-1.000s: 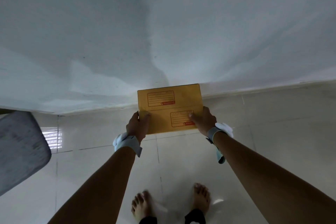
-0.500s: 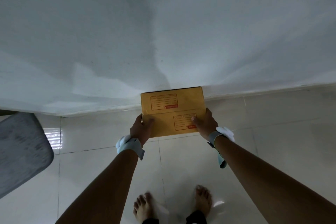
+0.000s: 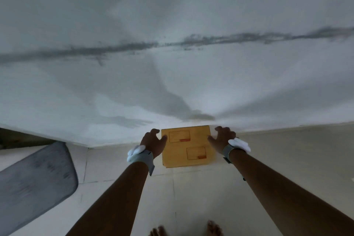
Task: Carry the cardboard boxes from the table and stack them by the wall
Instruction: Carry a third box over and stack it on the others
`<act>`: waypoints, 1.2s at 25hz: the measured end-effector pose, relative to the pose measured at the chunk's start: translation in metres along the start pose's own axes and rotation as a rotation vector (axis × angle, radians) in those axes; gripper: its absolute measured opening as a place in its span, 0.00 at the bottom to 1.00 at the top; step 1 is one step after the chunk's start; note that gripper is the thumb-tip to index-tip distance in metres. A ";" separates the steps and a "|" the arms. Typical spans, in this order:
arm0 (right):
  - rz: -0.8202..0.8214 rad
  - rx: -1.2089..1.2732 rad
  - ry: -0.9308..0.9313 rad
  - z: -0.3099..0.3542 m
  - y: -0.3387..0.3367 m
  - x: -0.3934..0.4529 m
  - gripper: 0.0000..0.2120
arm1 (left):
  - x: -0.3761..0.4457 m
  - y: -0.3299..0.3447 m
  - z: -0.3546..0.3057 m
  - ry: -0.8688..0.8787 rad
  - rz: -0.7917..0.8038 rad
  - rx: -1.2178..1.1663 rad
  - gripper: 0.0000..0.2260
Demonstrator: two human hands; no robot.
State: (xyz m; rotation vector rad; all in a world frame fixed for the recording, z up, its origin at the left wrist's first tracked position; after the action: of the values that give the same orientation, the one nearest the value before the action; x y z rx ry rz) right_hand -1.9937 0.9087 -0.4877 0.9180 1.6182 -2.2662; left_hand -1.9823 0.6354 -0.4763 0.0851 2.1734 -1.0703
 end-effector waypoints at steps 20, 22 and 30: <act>-0.009 -0.265 0.042 0.033 -0.199 -0.263 0.27 | -0.222 -0.195 -0.155 0.550 0.208 0.846 0.20; 0.020 -0.267 0.108 0.032 -0.190 -0.289 0.29 | -0.222 -0.193 -0.151 0.567 0.280 0.896 0.18; 0.034 -0.179 0.363 -0.006 -0.133 -0.412 0.32 | -0.297 -0.163 -0.157 0.854 0.409 1.058 0.20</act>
State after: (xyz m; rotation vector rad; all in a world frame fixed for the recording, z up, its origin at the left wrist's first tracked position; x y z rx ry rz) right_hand -1.7354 0.8896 -0.1404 1.3552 1.8934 -1.9757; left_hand -1.9037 0.7111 -0.1189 1.6194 1.7842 -2.0194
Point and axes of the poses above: each hand's wrist, its own x-axis towards the middle knuckle, its own y-axis out of the palm, z = x × y, the point moved 3 cm from there along x, towards the middle knuckle
